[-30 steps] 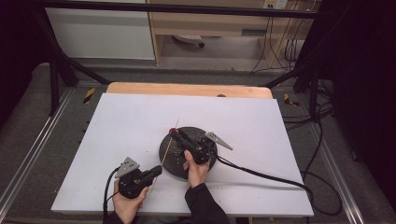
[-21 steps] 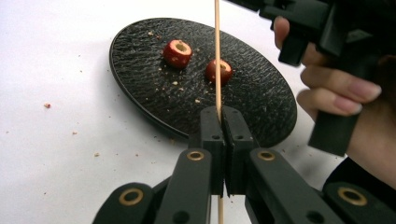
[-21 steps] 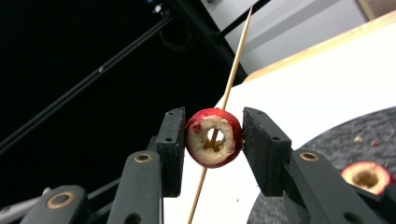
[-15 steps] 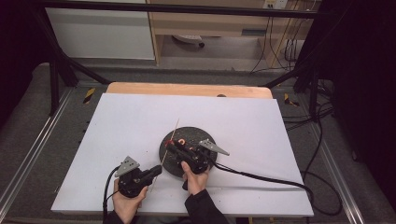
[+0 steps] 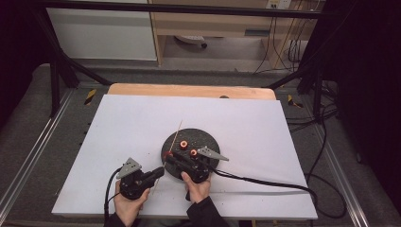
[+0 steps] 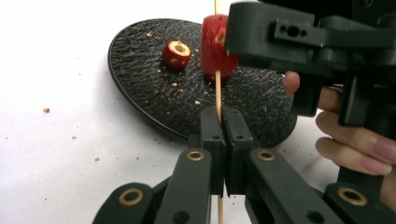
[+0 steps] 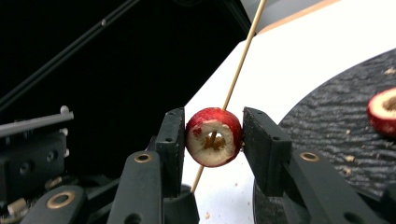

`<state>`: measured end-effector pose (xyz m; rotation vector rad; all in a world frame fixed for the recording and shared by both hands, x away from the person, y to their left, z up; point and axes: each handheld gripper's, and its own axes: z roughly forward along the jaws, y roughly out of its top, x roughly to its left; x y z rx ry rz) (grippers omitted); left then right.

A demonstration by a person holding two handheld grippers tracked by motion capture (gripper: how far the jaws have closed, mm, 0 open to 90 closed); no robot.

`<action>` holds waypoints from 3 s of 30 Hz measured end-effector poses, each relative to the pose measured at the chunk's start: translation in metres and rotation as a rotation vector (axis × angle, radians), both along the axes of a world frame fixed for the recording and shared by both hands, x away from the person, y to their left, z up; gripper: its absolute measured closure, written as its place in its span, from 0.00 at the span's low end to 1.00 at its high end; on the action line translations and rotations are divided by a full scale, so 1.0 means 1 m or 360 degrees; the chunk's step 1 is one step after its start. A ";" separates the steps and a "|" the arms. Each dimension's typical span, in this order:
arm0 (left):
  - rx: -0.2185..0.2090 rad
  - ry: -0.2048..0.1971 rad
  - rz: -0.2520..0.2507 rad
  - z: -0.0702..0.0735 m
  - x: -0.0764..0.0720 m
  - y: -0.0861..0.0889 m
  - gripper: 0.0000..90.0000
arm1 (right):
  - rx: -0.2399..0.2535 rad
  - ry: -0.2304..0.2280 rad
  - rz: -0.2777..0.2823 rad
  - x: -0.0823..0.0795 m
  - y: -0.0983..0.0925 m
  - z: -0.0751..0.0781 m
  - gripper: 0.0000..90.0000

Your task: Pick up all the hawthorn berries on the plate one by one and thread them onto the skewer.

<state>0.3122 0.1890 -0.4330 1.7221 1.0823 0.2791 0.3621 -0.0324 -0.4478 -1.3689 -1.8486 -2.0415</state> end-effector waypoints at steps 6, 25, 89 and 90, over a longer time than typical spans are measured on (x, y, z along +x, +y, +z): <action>0.0009 0.0010 -0.0008 -0.001 0.001 0.000 0.98 | -0.0030 0.0010 0.0017 -0.001 0.000 -0.001 0.67; 0.0134 -0.0027 -0.0061 0.000 0.001 0.013 0.98 | -0.0388 -0.0116 0.0052 0.006 -0.019 0.024 0.27; 0.0348 -0.0028 -0.0123 -0.001 0.005 0.043 0.98 | -0.1572 0.0371 0.0525 0.106 -0.018 0.040 0.49; 0.0349 -0.0026 -0.0124 -0.001 0.005 0.043 0.98 | -0.1572 0.0378 0.0530 0.107 -0.018 0.040 0.50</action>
